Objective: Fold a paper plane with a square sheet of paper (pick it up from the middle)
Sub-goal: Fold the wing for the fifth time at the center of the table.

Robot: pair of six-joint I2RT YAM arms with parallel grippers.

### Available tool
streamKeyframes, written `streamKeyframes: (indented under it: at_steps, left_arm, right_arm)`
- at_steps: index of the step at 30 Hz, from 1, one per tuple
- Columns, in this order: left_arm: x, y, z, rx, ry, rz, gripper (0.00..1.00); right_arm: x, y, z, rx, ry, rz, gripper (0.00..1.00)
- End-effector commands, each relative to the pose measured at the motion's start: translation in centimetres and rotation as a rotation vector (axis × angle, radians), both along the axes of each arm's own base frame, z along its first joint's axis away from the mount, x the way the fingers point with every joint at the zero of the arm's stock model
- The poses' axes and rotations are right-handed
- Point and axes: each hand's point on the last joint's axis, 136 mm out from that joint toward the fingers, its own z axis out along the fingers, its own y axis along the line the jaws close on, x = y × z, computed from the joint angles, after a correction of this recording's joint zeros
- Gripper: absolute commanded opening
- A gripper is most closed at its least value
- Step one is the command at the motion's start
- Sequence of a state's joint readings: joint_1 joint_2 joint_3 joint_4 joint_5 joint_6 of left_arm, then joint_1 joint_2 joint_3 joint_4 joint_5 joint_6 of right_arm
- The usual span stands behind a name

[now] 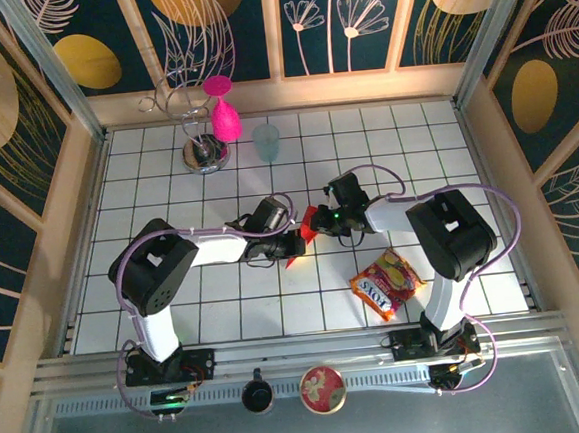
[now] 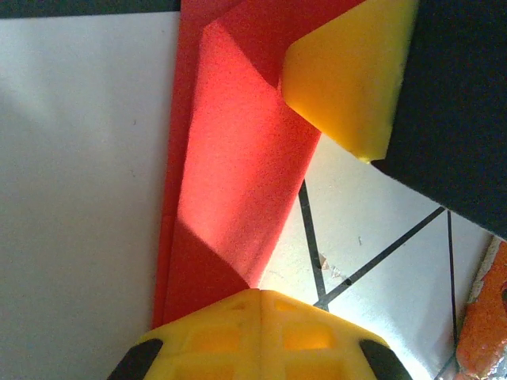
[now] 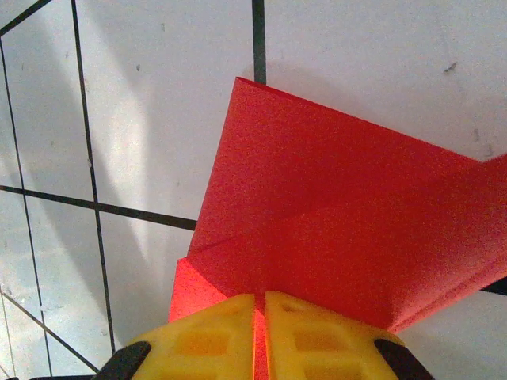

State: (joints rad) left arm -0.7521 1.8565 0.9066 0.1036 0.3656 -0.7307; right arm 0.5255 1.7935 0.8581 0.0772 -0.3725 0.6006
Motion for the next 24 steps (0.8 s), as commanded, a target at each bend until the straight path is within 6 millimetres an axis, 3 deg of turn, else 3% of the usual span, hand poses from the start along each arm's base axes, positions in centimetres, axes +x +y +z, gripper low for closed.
streamKeyframes:
  at_steps: [1, 4, 7, 19, 24]
  left_arm:
    - [-0.8, 1.1, -2.0, 0.061, 0.056, 0.008, 0.00]
    - [-1.2, 1.2, -2.3, 0.064, 0.069, 0.003, 0.00]
    - [-1.4, 1.3, -2.4, 0.065, 0.073, 0.004, 0.00]
    - [-1.2, 1.1, -2.0, 0.056, 0.069, 0.001, 0.00]
    - [-0.6, 0.2, -0.1, 0.011, 0.037, -0.010, 0.00]
  right_arm:
    - [0.8, 0.2, 2.3, 0.003, -0.054, 0.027, 0.13]
    - [2.2, 0.6, 4.6, 0.005, -0.123, 0.028, 0.13]
    - [2.8, 0.6, 5.1, -0.013, -0.150, 0.017, 0.13]
    - [0.8, 0.3, 1.2, -0.052, -0.065, 0.038, 0.12]
    - [0.7, 0.0, -0.1, -0.077, -0.043, 0.032, 0.11]
